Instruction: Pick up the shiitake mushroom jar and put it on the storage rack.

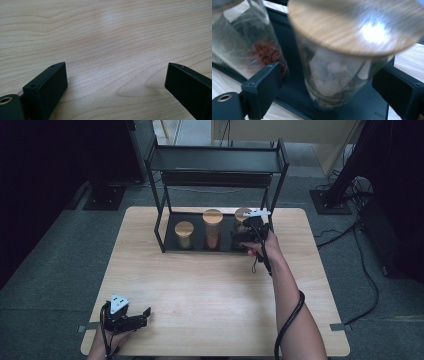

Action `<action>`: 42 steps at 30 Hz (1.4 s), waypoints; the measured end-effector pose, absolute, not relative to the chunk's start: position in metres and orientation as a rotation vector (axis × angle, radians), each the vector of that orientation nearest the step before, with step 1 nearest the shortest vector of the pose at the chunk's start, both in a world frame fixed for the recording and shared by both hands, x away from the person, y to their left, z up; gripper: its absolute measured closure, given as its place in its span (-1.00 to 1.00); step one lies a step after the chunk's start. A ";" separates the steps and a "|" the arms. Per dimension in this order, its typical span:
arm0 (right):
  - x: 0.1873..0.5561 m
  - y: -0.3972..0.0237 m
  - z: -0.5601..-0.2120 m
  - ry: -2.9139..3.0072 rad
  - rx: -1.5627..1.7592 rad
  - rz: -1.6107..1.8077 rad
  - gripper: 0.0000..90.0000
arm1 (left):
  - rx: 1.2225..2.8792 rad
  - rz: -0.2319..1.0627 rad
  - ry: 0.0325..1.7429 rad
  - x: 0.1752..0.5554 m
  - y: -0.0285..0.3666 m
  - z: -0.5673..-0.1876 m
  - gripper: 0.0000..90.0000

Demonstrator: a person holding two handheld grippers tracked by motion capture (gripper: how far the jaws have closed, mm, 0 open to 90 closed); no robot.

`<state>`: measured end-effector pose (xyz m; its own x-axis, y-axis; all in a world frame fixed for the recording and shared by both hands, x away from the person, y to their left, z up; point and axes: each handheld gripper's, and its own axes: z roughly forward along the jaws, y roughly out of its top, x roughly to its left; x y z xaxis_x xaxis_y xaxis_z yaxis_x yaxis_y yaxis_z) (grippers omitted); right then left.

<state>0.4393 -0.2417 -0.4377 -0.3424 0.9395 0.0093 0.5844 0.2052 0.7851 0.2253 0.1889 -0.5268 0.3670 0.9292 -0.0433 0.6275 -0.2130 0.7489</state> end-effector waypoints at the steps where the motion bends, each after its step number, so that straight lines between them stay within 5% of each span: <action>1: 0.437 -0.241 -0.438 2.011 1.406 0.984 -0.88 | 1.938 0.557 1.345 0.225 0.189 -0.527 -0.90; 42: 0.369 -0.253 -0.480 2.062 1.361 1.034 -1.00 | 1.968 0.554 1.332 0.226 0.187 -0.527 -0.90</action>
<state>0.3693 -0.2534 -0.4798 -0.4054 0.9137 0.0278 0.5686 0.2282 0.7903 0.2255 0.1867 -0.5272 0.3832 0.9232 -0.0294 0.6301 -0.2380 0.7392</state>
